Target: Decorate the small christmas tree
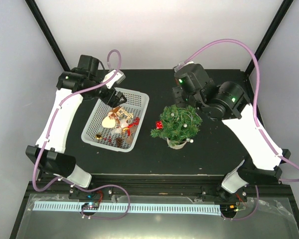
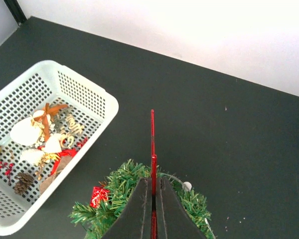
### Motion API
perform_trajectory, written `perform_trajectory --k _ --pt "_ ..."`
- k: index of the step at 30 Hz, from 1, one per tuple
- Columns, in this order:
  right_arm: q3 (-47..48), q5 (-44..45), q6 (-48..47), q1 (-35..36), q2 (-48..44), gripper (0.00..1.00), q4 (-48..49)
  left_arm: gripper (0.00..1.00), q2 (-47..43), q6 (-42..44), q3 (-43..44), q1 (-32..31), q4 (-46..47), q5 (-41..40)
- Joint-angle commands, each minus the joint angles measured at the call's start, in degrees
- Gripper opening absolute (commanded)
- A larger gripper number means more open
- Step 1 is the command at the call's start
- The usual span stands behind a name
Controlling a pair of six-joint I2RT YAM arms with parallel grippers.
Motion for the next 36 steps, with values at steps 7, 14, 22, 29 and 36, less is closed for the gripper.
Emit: perform_trajectory --k 7,14,22,29,36 --pt "-1.2 -0.4 -2.5 0.5 1.8 0.01 2.0 0.84 1.5 -0.6 0.8 -0.5 1.8 -2.7" --pt "-3.5 -2.5 -1.5 0.5 1.5 0.01 1.4 0.84 1.7 -0.6 1.0 -0.6 1.7 -3.0" --pt "-5.2 -3.8 -1.1 0.9 1.2 0.01 0.6 0.84 1.8 -0.6 1.0 -0.6 1.7 -3.2" --pt "-6.2 -3.6 -0.8 1.0 1.2 0.01 0.6 0.84 1.5 -0.6 0.9 -0.7 1.6 -3.5" --pt "-7.9 -2.2 -0.1 1.0 1.0 0.01 1.0 0.84 0.9 -0.7 0.3 -0.7 1.6 -3.7"
